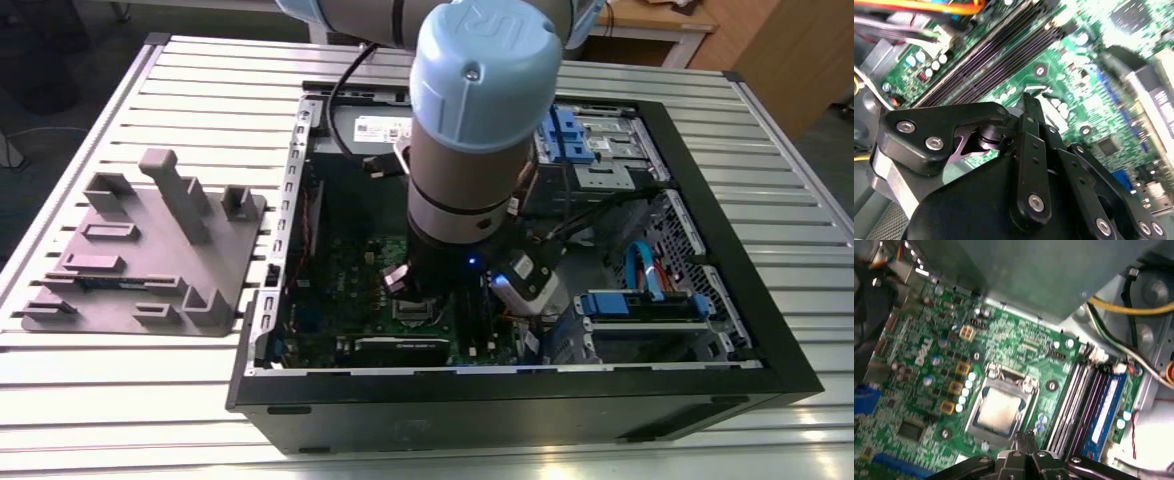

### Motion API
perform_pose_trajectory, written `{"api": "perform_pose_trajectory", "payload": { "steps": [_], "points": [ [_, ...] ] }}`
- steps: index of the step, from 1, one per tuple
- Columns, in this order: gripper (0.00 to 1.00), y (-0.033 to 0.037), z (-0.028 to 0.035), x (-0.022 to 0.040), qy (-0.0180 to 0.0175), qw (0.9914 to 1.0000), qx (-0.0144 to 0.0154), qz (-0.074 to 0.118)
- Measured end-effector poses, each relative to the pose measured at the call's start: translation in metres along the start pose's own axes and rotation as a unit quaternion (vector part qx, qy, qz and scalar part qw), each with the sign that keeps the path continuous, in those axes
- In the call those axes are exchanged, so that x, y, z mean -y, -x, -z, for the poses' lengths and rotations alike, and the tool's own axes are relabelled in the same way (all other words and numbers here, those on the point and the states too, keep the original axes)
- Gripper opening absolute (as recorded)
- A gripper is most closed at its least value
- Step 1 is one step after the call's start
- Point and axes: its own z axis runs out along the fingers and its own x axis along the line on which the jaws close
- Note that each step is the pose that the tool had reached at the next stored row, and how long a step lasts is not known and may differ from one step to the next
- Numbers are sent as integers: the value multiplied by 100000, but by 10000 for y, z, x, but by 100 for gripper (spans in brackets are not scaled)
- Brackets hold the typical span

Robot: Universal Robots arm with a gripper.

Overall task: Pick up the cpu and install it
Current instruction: 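Install the first cpu locking lever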

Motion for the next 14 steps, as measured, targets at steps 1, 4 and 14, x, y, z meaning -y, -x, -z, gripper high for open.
{"api": "perform_pose_trajectory", "payload": {
  "steps": [1,4,14],
  "points": [
    [10,-20,-2,-25,-6,100000,13,-4],
    [10,-106,-4,-94,-29,100000,89,-5],
    [10,-203,64,-160,-127,100000,202,-5]
  ]
}}
